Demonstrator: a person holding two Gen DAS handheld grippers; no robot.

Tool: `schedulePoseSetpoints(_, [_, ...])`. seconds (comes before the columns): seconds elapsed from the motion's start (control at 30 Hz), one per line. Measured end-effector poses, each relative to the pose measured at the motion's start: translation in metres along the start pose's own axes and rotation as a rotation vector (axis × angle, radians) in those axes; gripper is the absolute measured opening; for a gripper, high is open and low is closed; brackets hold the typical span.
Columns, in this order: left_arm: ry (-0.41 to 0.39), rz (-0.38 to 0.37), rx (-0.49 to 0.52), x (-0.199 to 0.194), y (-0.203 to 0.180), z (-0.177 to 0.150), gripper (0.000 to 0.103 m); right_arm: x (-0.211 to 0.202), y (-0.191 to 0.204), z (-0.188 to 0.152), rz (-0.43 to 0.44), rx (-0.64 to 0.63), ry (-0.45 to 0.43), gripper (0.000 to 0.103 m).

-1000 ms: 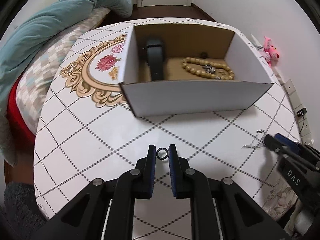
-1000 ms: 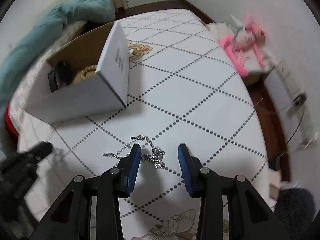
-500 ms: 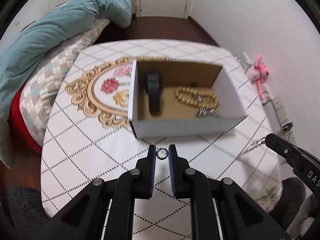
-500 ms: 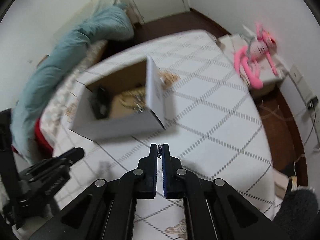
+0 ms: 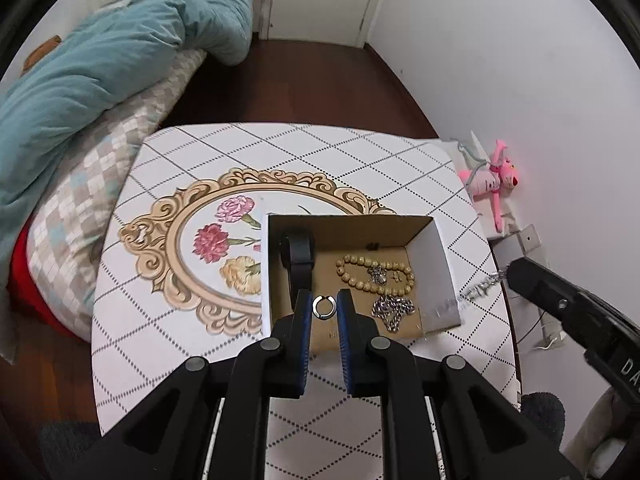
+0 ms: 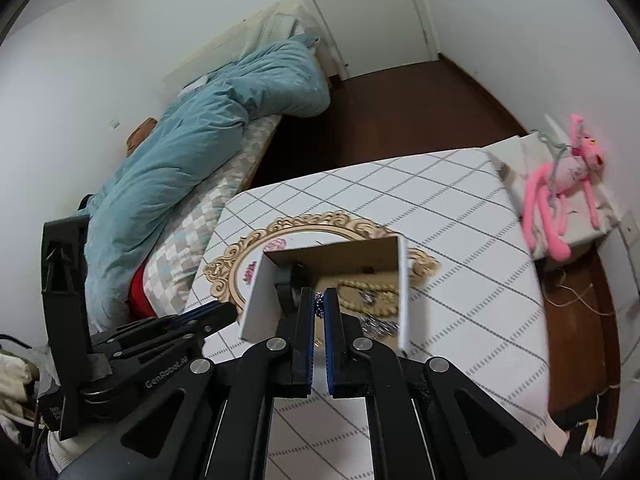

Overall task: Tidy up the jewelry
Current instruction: 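Carry the ring and chain over the box and open both tools to drop them in, then lift both open tools up and away from the box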

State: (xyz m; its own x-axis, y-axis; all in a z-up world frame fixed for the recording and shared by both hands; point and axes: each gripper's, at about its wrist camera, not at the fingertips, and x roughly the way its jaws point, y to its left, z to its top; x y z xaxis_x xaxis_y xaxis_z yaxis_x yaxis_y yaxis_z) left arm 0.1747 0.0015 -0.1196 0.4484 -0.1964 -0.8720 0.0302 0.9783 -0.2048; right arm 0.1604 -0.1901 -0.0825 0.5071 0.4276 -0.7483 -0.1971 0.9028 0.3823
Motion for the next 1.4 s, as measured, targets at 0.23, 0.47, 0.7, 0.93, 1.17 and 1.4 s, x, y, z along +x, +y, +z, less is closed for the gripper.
schedulePoseSetpoints(0.23, [0.089,-0.021,-0.027,0.025,0.008,0.026,0.011,0.054,-0.004,0.021,0.06,0.042,0.12,0.005])
schedulePoseSetpoints(0.47, [0.076,0.006,-0.057,0.024,0.016,0.042,0.068,0.088,-0.01,0.029,0.103,0.089,0.248,0.006])
schedulePoseSetpoints(0.7, [0.053,0.064,-0.099,0.02,0.034,0.037,0.079,0.097,-0.012,0.028,0.067,0.092,0.289,0.017])
schedulePoseSetpoints(0.93, [0.032,0.158,-0.095,0.021,0.043,0.016,0.101,0.081,-0.023,0.021,-0.053,0.054,0.247,0.052])
schedulePoseSetpoints(1.17, [-0.007,0.246,-0.04,0.026,0.035,-0.01,0.103,0.069,-0.017,0.0,-0.388,-0.136,0.173,0.099])
schedulePoseSetpoints(1.4, [0.002,0.248,-0.034,0.032,0.029,-0.023,0.103,0.072,-0.024,-0.016,-0.452,-0.15,0.181,0.103])
